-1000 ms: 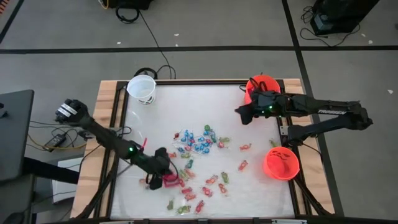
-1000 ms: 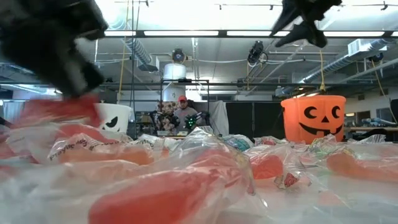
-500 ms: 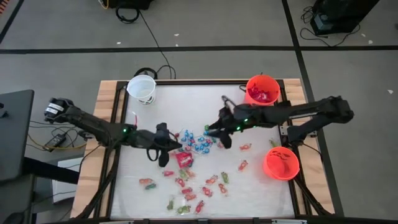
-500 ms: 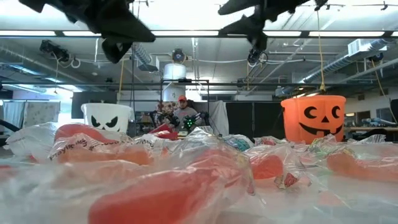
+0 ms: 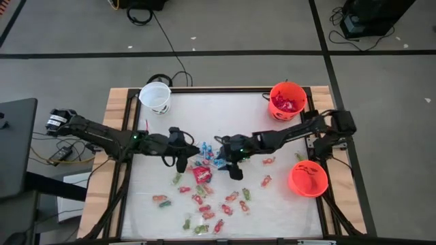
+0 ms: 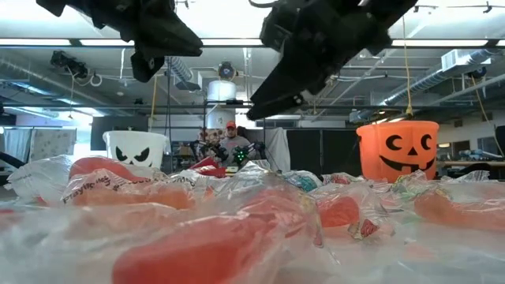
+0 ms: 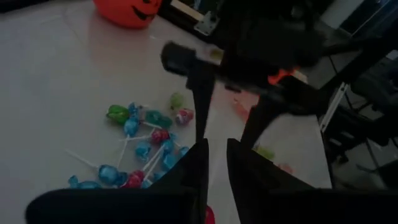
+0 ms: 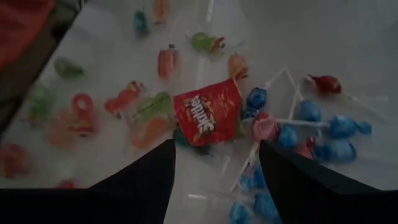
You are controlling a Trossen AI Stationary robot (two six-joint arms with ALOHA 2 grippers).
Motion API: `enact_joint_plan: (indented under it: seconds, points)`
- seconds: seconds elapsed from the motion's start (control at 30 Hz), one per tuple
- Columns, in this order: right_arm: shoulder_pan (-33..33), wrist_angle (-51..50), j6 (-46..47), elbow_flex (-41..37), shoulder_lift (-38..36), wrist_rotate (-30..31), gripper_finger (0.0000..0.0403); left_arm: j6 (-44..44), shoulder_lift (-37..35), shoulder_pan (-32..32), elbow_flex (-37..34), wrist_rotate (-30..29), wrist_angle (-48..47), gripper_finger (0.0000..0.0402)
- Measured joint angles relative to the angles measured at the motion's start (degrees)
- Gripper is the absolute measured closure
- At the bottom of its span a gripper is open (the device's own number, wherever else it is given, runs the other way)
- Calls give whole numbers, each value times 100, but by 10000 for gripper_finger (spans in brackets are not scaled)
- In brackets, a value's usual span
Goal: Sort candy by brand, put in halloween buckets
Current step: Put the red candy into the top orange bucket
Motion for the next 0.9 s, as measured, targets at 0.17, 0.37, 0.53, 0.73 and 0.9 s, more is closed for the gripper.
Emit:
enact_joint_plan:
  seconds: [0.17, 0.37, 0.53, 0.73, 0.9]
  points:
    - [50, 42, -567, 444, 590, 4, 169, -53, -215, 52, 0, -7, -48, 333]
    - [67, 36, -1108, 1056, 1372, -67, 171, -321, -584, 63, -1, -7, -466, 333]
    - [65, 18, -1193, 1482, 1853, -140, 178, -702, -1054, 61, -7, -36, -1340, 332]
    - [65, -89, -1198, 1677, 2168, -149, 225, -766, -1499, 61, -7, -321, -1722, 332]
    - [65, -388, -1254, 1690, 2285, -166, 277, -754, -1656, 61, -4, -534, -1803, 332]
